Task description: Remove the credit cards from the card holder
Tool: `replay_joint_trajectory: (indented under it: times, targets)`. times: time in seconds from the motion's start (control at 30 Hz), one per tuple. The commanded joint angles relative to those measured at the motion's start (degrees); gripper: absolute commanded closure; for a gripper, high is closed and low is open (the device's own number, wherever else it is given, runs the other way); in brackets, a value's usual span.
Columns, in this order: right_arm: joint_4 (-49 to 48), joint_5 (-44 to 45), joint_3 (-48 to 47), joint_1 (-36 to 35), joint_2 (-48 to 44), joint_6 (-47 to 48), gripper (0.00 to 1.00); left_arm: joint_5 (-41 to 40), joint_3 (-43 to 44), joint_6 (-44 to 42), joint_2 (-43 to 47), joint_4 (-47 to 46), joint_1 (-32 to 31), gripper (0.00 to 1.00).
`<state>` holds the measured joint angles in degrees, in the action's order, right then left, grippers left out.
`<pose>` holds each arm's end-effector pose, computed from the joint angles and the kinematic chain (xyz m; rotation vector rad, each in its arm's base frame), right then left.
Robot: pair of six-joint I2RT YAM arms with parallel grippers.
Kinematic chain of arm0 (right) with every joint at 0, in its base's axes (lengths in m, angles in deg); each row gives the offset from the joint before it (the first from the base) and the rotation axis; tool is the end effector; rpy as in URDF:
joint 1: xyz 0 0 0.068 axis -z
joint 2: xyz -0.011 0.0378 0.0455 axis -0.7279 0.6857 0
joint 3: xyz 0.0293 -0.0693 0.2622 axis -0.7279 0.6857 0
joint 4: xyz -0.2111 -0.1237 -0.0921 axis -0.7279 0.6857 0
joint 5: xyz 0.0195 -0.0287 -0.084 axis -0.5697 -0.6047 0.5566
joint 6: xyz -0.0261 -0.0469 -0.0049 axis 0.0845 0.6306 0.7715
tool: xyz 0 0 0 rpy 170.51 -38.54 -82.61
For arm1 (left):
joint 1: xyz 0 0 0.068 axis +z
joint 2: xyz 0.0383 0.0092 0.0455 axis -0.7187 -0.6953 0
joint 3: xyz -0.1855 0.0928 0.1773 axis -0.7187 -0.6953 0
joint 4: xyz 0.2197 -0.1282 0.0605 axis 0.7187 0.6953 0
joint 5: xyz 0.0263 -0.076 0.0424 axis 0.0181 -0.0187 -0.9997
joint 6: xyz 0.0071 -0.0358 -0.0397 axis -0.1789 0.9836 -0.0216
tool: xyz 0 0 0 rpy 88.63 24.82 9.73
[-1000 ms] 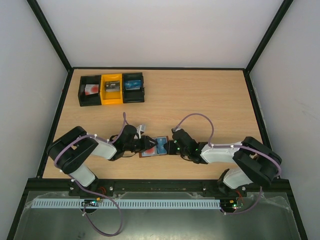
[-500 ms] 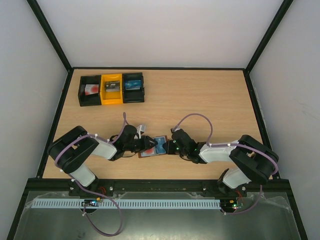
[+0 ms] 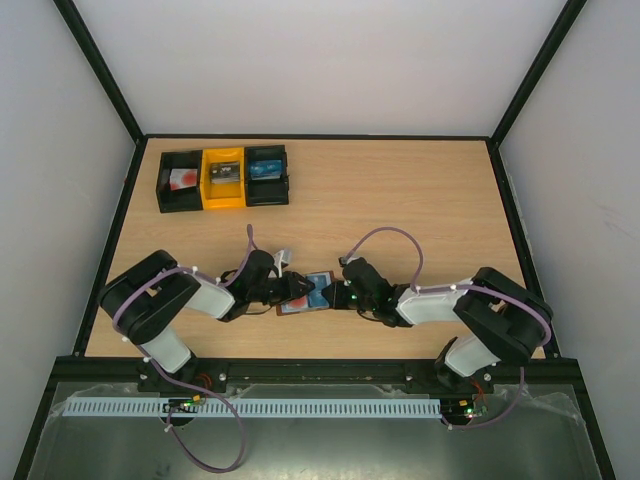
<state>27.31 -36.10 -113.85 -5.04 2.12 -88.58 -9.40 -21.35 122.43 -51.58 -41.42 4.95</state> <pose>0.1513 0.2062 0.1238 -0.2344 2.5184 1.1166 0.1860 -0.1812 0.1074 -0.0611 2.4125 -1.3865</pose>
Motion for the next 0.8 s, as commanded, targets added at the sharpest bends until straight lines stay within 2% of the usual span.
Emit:
replay_joint_trajectory:
  times: [0.0,0.13,0.33,0.77]
  targets:
    - [1.25,-2.23,1.15,0.05,2.0,-0.5,0.88,-0.74,0.58,-0.7,-1.62,-0.17,-0.58,0.71]
    - [0.76,-2.37,1.36,0.02,2.55,-0.78,0.88,-0.77,0.37,-0.52,-1.14,-0.44,-0.67,0.72]
    - [1.31,-1.55,1.42,0.05,2.5,-0.73,0.88,-0.76,0.3,-0.36,-0.37,-0.3,-0.62,0.82]
    - [0.42,-0.26,2.57,0.68,4.66,-0.9,0.89,2.29,-1.38,3.46,1.11,-5.6,-0.58,0.89]
